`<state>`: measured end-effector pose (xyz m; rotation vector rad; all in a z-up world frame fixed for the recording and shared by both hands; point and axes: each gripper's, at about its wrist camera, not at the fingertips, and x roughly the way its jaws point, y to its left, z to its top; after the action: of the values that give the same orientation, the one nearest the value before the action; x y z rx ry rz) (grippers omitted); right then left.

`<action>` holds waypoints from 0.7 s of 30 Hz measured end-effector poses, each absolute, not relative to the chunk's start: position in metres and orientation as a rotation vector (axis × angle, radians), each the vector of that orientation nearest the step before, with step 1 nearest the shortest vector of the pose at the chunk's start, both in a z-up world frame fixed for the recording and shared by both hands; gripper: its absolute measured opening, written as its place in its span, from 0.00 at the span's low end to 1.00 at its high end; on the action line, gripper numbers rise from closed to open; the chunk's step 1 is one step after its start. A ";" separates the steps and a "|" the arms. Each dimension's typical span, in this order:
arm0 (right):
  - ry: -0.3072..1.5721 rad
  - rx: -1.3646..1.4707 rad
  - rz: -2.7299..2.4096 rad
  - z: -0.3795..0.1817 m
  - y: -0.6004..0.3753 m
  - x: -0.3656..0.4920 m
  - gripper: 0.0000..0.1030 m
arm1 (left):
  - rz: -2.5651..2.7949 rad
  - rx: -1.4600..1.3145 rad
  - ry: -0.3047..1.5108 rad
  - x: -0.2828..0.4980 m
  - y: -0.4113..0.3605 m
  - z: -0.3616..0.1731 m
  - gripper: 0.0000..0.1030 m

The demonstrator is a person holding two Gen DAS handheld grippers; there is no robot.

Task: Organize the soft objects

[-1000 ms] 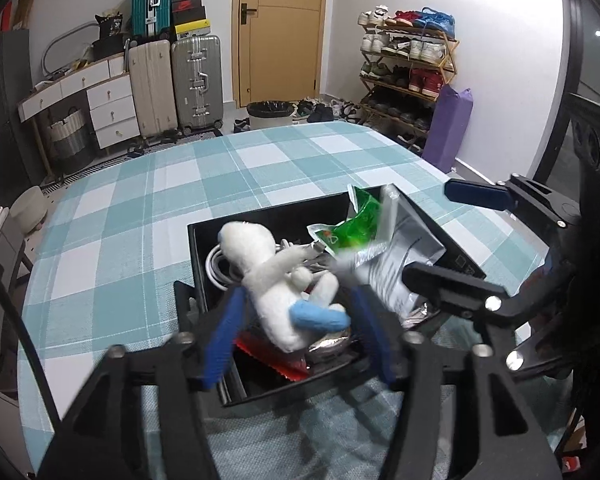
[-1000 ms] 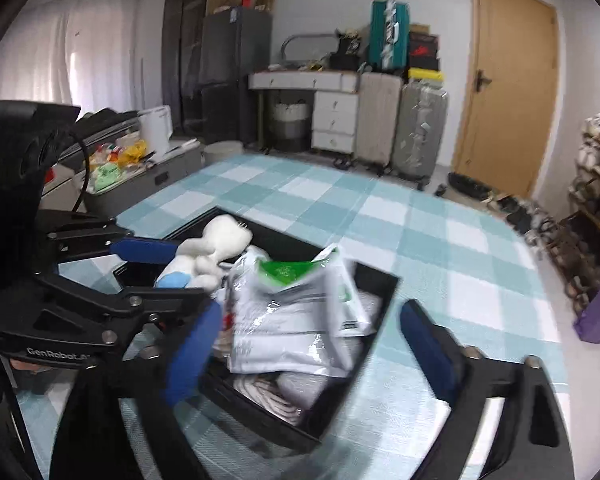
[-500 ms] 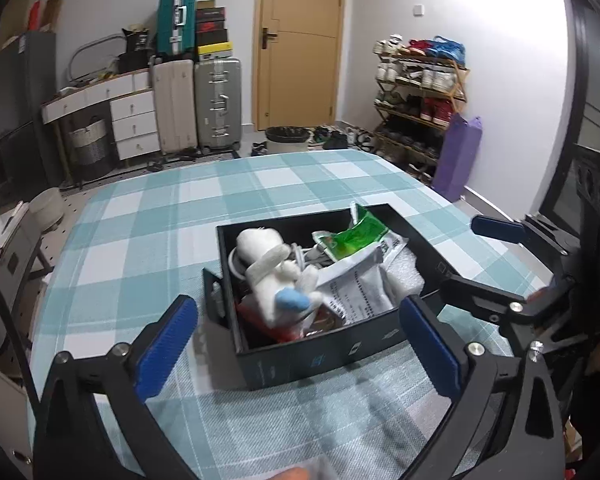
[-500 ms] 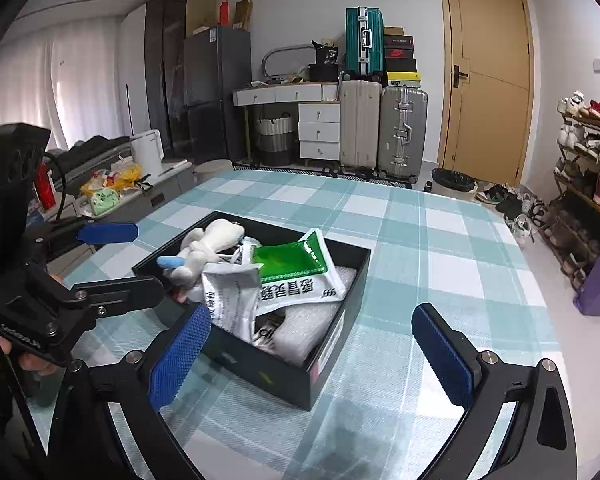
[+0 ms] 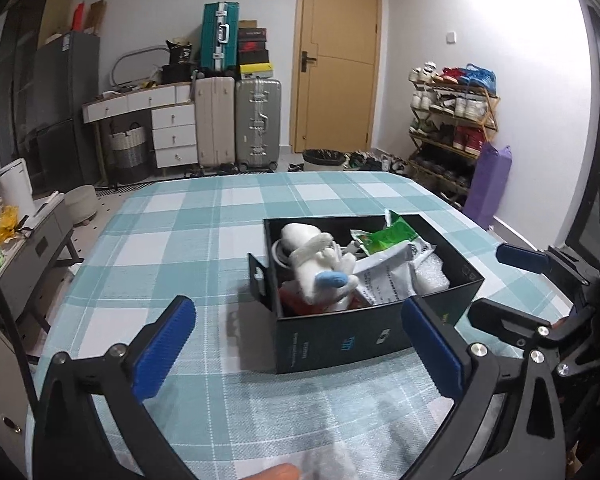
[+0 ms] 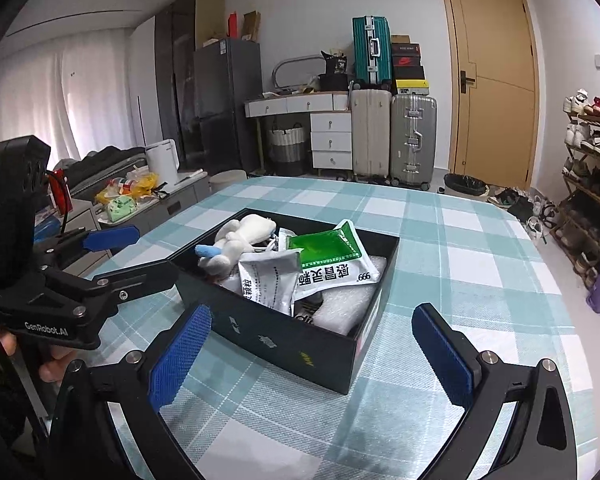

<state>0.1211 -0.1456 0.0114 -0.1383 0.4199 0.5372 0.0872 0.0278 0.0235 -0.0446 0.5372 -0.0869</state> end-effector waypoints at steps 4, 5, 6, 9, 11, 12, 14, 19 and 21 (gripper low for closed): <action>0.384 -0.128 0.537 0.011 -0.148 0.118 0.99 | -0.070 -0.054 0.519 0.085 0.035 0.019 1.00; 0.379 -0.127 0.535 0.012 -0.149 0.118 0.99 | -0.064 -0.056 0.516 0.085 0.036 0.018 1.00; 0.372 -0.127 0.533 0.012 -0.150 0.117 0.99 | -0.061 -0.055 0.513 0.085 0.037 0.016 1.00; 0.352 -0.136 0.525 0.013 -0.150 0.116 0.99 | -0.051 -0.054 0.500 0.084 0.039 0.014 1.00; 0.342 -0.140 0.524 0.013 -0.150 0.116 0.99 | -0.050 -0.060 0.496 0.084 0.041 0.013 1.00; 0.338 -0.143 0.523 0.013 -0.150 0.115 0.99 | -0.049 -0.061 0.495 0.084 0.041 0.013 1.00; 0.330 -0.145 0.524 0.012 -0.150 0.114 0.99 | -0.051 -0.066 0.488 0.083 0.042 0.013 1.00; 0.321 -0.143 0.528 0.011 -0.151 0.113 0.99 | -0.036 -0.059 0.474 0.082 0.042 0.014 1.00; 0.316 -0.143 0.531 0.011 -0.151 0.112 0.99 | -0.029 -0.056 0.476 0.082 0.042 0.014 1.00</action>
<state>0.1119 -0.1507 0.0111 -0.1427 0.3156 0.5311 0.0820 0.0415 0.0135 -0.0557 0.4765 -0.0294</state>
